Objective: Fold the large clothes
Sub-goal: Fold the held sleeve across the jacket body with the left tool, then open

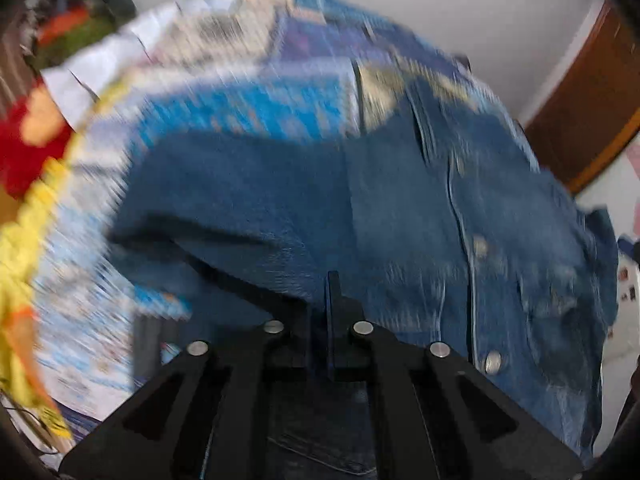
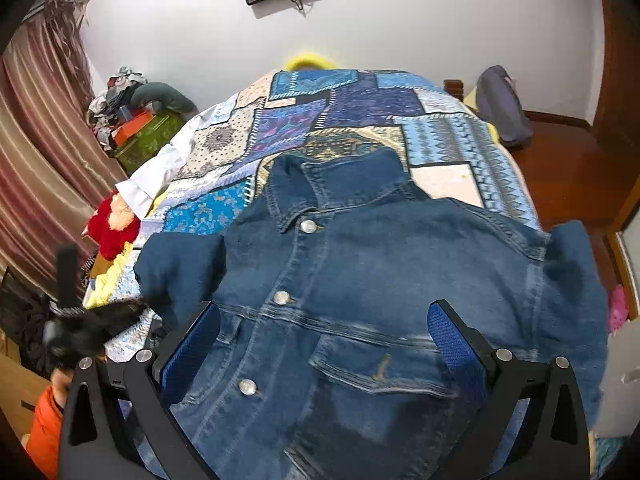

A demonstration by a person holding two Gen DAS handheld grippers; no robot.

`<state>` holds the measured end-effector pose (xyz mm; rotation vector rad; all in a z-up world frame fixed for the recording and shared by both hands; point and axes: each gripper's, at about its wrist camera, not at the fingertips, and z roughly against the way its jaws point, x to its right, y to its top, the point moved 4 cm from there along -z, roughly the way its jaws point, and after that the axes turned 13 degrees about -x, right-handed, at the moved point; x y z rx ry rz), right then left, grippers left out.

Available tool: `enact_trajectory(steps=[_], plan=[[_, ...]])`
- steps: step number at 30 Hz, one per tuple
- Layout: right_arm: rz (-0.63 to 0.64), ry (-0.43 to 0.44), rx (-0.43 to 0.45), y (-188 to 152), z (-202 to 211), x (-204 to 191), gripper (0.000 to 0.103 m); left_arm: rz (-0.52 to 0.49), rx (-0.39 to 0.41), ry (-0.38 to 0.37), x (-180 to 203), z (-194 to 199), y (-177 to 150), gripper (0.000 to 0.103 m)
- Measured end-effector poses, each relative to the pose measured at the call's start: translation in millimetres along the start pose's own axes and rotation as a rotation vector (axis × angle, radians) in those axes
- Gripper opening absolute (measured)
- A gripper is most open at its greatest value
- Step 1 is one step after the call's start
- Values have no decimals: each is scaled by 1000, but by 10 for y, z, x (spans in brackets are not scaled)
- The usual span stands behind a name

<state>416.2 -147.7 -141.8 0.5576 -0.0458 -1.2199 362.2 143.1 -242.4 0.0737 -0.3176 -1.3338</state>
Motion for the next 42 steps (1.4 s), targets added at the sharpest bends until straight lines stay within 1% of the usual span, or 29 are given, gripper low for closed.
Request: enact_trajectory(steps=[1, 3, 4, 5, 6, 7, 9, 11, 14, 16, 18, 21, 23, 24, 26, 27, 30, 31, 32, 33, 35, 36, 37, 39, 40, 41, 42], plan=[[2, -11, 4, -12, 27, 29, 103, -5, -14, 6, 12, -54, -37, 7], [8, -30, 11, -28, 61, 81, 103, -22, -11, 21, 41, -62, -110, 14], [11, -38, 13, -35, 68, 102, 103, -28, -5, 17, 26, -13, -128, 26], [13, -44, 14, -38, 71, 115, 103, -26, -4, 7, 5, 32, -139, 47], [15, -47, 15, -39, 69, 123, 103, -16, 0, -22, -51, 115, -149, 57], [16, -48, 14, -39, 58, 124, 103, -5, 13, -45, -101, 196, -150, 69], [22, -46, 12, -33, 25, 108, 103, 31, 46, -82, -236, 371, -147, 75], [28, -38, 10, -20, -19, 67, 103, 79, 65, -103, -417, 510, -176, 86], [31, -23, -1, 9, -114, -11, 103, 167, 88, -120, -752, 611, -114, 88], [27, -5, -13, 29, -185, -64, 103, 246, 80, -148, -1018, 582, -79, 88], [27, 10, -24, 37, -242, -113, 103, 325, 67, -199, -1258, 492, -43, 88], [42, 10, -35, 37, -300, -184, 103, 442, 35, -230, -1564, 206, -67, 88], [55, -2, -40, 46, -337, -214, 103, 501, -4, -257, -1705, -27, -107, 87], [62, -11, -42, 45, -354, -219, 103, 515, -20, -274, -1733, -113, -122, 86], [69, -25, -45, 51, -384, -216, 103, 556, -60, -346, -1784, -335, -146, 83], [70, -31, -48, 53, -401, -210, 103, 579, -74, -397, -1789, -449, -141, 82], [60, -39, -58, 60, -452, -159, 103, 596, -50, -472, -1764, -541, -64, 80], [52, -40, -62, 56, -470, -134, 103, 601, -29, -482, -1769, -549, -8, 77], [43, -40, -68, 52, -490, -111, 103, 602, -15, -481, -1764, -553, 37, 69], [35, -39, -74, 48, -510, -90, 103, 589, 4, -460, -1744, -555, 108, 61], [17, -35, -86, 37, -546, -44, 103, 572, 17, -395, -1729, -550, 191, 37], [9, -32, -91, 31, -560, -19, 103, 563, 32, -342, -1708, -533, 246, 28], [5, -30, -93, 26, -565, -9, 103, 555, 36, -308, -1701, -510, 276, 14], [0, -30, -94, 17, -558, 24, 103, 520, 53, -199, -1679, -420, 353, 10], [1, -31, -91, 14, -543, 36, 103, 489, 73, -134, -1661, -333, 400, 8], [2, -33, -87, 15, -526, 42, 103, 461, 92, -86, -1637, -242, 433, 8], [4, -35, -82, 15, -506, 52, 103, 419, 129, -27, -1589, -86, 484, 7]])
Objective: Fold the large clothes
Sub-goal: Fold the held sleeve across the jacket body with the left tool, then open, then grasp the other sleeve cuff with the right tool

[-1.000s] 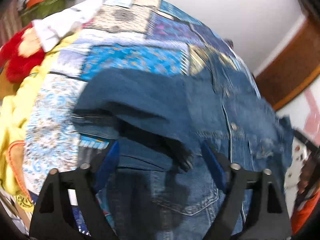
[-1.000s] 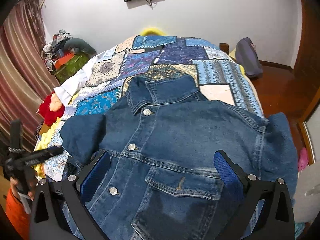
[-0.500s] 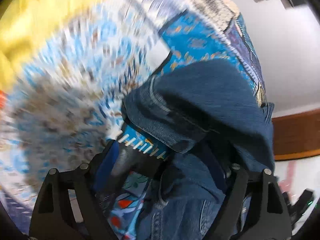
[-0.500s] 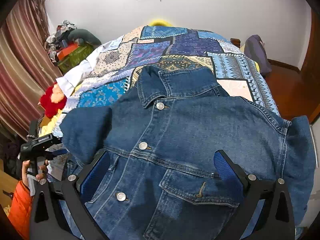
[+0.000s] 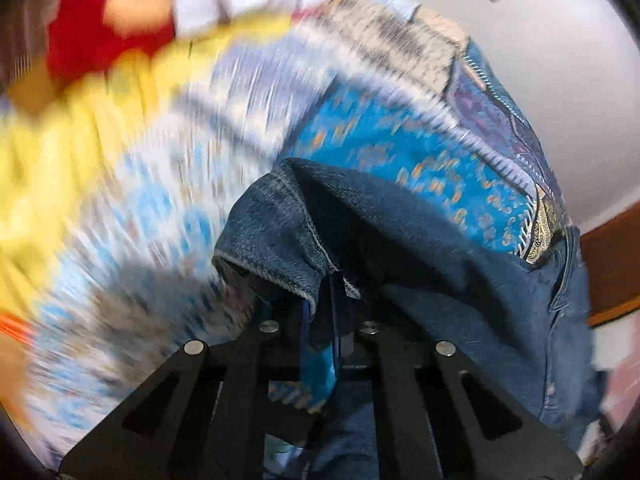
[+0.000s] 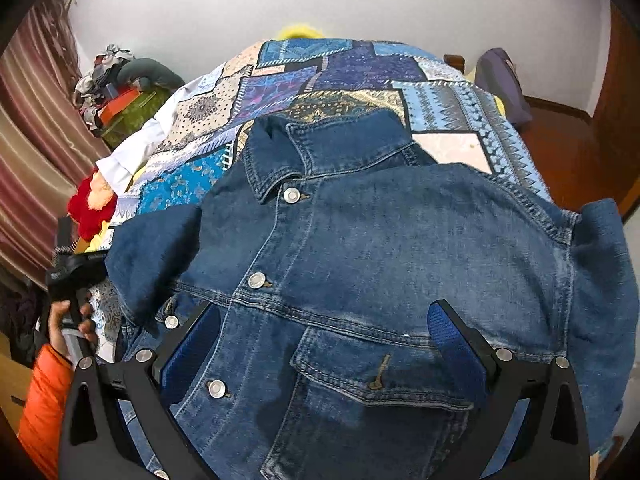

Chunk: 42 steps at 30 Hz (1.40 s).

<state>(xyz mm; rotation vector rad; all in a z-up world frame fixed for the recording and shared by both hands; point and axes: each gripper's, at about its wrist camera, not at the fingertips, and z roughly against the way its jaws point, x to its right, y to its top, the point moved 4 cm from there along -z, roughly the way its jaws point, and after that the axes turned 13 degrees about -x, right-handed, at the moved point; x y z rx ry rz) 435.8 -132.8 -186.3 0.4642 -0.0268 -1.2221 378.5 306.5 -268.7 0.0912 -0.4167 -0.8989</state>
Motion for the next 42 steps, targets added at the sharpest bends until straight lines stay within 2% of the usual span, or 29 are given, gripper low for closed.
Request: enact_trajectory(steps=[5, 9, 12, 14, 20, 24, 28, 30, 33, 35, 37, 39, 42], plan=[[1, -4, 39, -5, 153, 71, 103, -141, 157, 43, 442, 724, 131, 6], [-21, 20, 68, -14, 284, 156, 103, -315, 310, 67, 1061, 1390, 48, 3], [-44, 43, 91, -52, 413, 237, 103, -422, 372, 61, 1532, 1670, -68, 3], [-54, 50, 105, -86, 498, 277, 103, -478, 381, 34, 1828, 1739, -150, 1], [-67, 34, 146, -228, 773, 492, 103, -664, 316, -73, 2670, 1704, -622, 1], [-87, 26, 162, -322, 919, 644, 103, -773, 191, -129, 3084, 1441, -1002, 1], [-97, 30, 165, -392, 1011, 738, 103, -871, 75, -131, 3337, 1168, -1340, 1], [-96, 27, 165, -402, 1028, 749, 103, -910, 62, -127, 3371, 1143, -1453, 3], [-88, 26, 164, -400, 1031, 742, 103, -931, 86, -121, 3362, 1246, -1505, 23], [-89, 32, 162, -373, 1014, 729, 103, -914, 109, -123, 3297, 1336, -1456, 58], [-96, 57, 156, -321, 971, 713, 103, -885, 161, -103, 3166, 1439, -1384, 68], [-109, 88, 145, -271, 917, 709, 103, -862, 192, -47, 2966, 1454, -1261, 70], [-153, 135, 95, -132, 733, 739, 103, -794, 177, 26, 2586, 1321, -1081, 74]])
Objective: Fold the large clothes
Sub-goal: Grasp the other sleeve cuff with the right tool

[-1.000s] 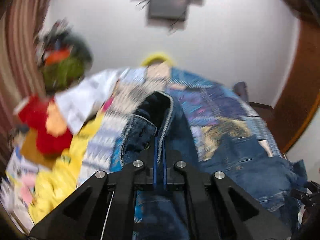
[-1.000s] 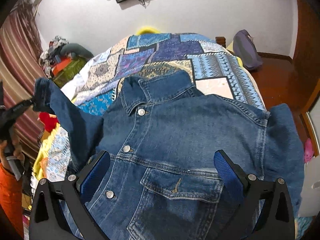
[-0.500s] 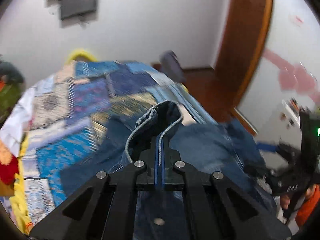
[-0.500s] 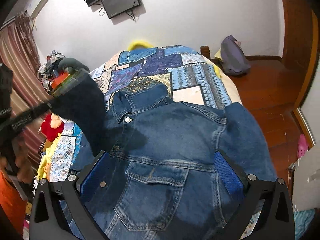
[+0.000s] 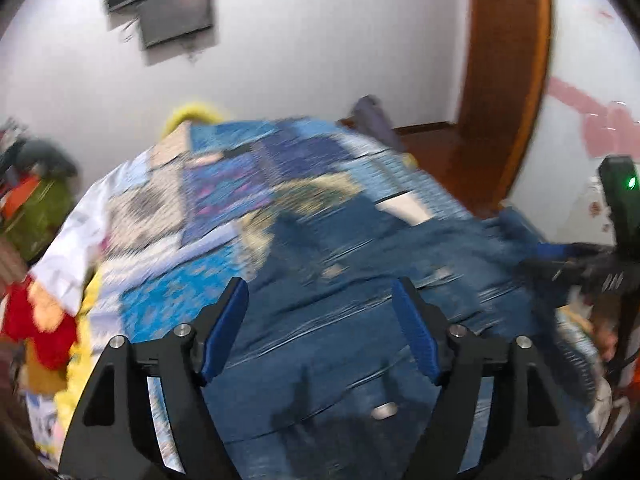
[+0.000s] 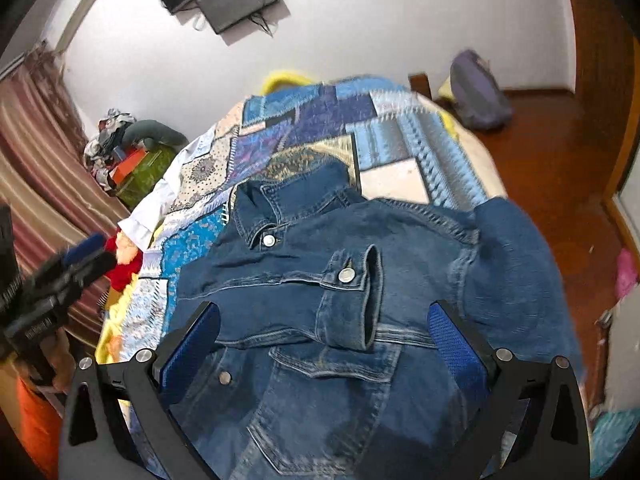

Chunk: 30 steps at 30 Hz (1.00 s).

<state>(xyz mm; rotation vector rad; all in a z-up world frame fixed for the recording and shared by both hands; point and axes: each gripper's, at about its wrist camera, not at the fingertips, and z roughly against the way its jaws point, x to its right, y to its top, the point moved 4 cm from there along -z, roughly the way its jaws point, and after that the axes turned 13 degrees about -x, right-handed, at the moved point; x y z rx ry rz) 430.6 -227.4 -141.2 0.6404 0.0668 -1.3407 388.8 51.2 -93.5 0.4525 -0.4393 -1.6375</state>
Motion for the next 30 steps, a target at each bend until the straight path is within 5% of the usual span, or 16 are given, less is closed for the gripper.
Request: enact_trajectory(steps=[10, 16, 18, 22, 27, 29, 30], plan=[[-67, -7, -240, 309, -941, 127, 102, 226, -281, 101, -1166, -892, -1017, 74], [-60, -23, -221, 494, -1176, 201, 93, 328, -350, 90, -1531, -1104, -1547, 74], [-53, -20, -237, 537, -1272, 213, 83, 355, -354, 80, -1582, -1113, -1615, 74], [-34, -103, -190, 565, -1393, 169, 80, 416, -341, 49, -1677, -1115, -1655, 74], [96, -265, -156, 425, -1449, 8, 44, 441, -329, 45, -1717, -1107, -1590, 74], [132, -280, -141, 387, -1393, -63, 37, 441, -327, 48, -1717, -1099, -1559, 74], [135, -278, -123, 385, -1338, -85, 20, 441, -324, 51, -1712, -1090, -1534, 74]])
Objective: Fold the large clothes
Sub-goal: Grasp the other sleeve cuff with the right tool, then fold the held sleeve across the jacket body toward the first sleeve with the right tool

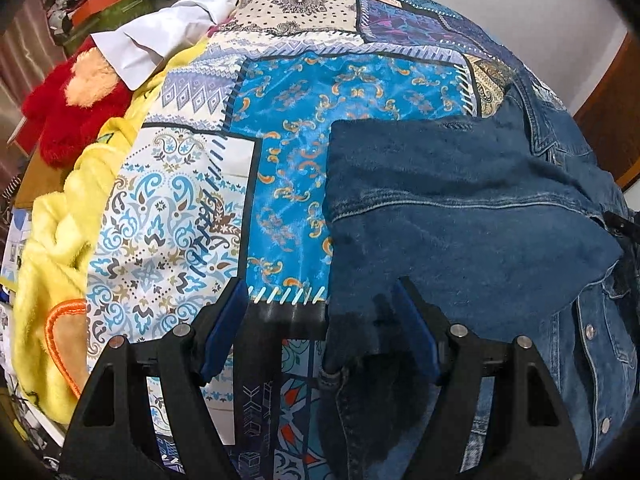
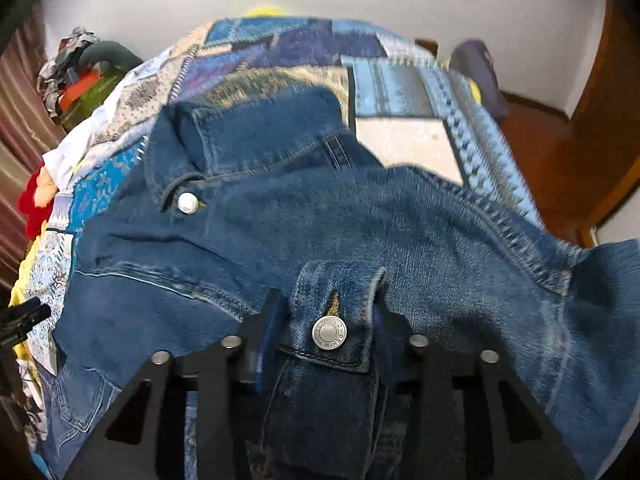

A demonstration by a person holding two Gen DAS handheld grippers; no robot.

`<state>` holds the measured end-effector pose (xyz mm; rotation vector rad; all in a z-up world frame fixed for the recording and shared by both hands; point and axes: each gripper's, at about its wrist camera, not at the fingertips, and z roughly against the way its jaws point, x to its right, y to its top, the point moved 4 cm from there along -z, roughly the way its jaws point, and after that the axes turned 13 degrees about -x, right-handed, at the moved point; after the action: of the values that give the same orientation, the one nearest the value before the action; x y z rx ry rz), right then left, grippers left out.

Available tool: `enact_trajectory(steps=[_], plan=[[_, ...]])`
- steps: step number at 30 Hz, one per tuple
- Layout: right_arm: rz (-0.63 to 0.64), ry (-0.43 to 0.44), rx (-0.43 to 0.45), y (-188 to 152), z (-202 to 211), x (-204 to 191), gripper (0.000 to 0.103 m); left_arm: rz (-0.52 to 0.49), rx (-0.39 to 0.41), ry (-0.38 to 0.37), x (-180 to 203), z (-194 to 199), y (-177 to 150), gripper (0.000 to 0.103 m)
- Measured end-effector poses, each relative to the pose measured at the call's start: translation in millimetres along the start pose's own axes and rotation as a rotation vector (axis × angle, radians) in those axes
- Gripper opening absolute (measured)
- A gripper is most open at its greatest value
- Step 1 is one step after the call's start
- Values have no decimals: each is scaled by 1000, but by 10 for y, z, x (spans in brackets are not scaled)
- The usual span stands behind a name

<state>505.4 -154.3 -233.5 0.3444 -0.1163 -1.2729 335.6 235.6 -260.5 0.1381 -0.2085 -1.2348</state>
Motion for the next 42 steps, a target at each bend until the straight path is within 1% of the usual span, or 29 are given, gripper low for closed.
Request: enact_trajectory(steps=[2, 3, 6, 7, 9, 11, 14, 16, 18, 19, 22, 24, 27, 30, 33, 36, 38, 40, 42], plan=[[-18, 14, 37, 21, 180, 2, 16, 3, 3, 5, 19, 25, 24, 74], [-29, 40, 62, 44, 304, 9, 11, 5, 7, 6, 37, 53, 44, 74], [-28, 104, 110, 84, 604, -11, 11, 14, 23, -10, 88, 150, 94, 74], [-16, 107, 123, 111, 718, -20, 11, 18, 27, -15, 101, 177, 108, 74], [-7, 77, 141, 125, 842, -32, 11, 27, 38, -30, 138, 245, 135, 74], [2, 90, 145, 107, 962, -9, 11, 32, 49, -46, 179, 304, 149, 74], [6, 75, 108, 42, 982, 38, 11, 17, 51, -55, 284, 330, 146, 74], [-7, 53, 75, -27, 887, 114, 11, -4, 47, -45, 357, 310, 134, 74], [-9, 51, -7, -91, 719, 182, 11, -31, 43, -30, 453, 285, 111, 74], [-12, 67, -80, -134, 549, 206, 11, -42, 42, -29, 484, 277, 98, 74], [-48, 122, -181, -235, 268, 267, 11, -72, 35, -42, 580, 242, 46, 74], [-75, 140, -205, -291, 153, 303, 11, -84, 27, -43, 613, 213, 21, 74], [-84, 151, -225, -301, 53, 347, 11, -96, 12, -20, 630, 141, -9, 74], [-37, 112, -232, -301, 5, 287, 11, -97, 7, -13, 623, 100, -23, 74], [39, 34, -216, -332, 29, 190, 11, -93, 2, -31, 620, 76, -35, 74], [73, -19, -208, -352, 55, 153, 12, -99, 6, -45, 661, 79, -19, 74], [94, -47, -202, -383, 88, 147, 11, -112, 7, -53, 721, 69, -2, 74], [116, -68, -194, -410, 103, 147, 12, -147, -10, -54, 826, 2, 3, 74], [138, -89, -184, -451, 107, 144, 12, -182, -32, -32, 934, -106, -10, 75]])
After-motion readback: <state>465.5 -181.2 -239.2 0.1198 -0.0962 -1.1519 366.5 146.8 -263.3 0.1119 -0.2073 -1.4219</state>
